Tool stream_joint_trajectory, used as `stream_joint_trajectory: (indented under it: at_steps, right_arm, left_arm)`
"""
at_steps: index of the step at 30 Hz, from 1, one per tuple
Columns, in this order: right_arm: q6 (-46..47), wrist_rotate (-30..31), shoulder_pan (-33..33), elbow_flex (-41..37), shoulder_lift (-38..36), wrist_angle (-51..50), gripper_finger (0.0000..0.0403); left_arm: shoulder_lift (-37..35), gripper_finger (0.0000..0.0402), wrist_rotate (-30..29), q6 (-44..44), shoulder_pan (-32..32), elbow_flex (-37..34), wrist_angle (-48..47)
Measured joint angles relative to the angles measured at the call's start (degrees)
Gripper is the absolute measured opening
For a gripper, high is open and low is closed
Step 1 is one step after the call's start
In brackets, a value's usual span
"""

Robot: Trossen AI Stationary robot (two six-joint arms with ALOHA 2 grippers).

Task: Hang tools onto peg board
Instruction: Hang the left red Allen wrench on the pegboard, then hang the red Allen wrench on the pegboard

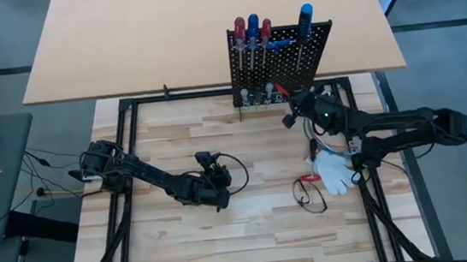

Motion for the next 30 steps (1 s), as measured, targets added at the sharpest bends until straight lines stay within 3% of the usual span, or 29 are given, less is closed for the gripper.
stream_joint_trajectory:
  at_steps: [10,17,25,30]
  right_arm:
    - [4.75,-5.6,-4.92,0.0,5.49,-0.02,0.0046]
    - [7.59,-5.88,-6.68,0.0,7.6,-0.5,0.0108]
    - [7.13,-5.86,-4.58,0.0,2.51,-2.33,0.0168]
    - [4.88,-5.79,-0.94,0.0,-3.22,-8.11,0.0185]
  left_arm:
    - [0.0,0.0264,0.04,-0.12,0.0,0.0,0.02]
    - [0.0,0.0264,1.16,-0.14,0.02,0.0,0.18]
    - [0.0,0.0264,1.14,-0.17,0.0,0.0,0.15]
    - [0.0,0.0264,1.09,-0.33,0.0,0.0,0.13]
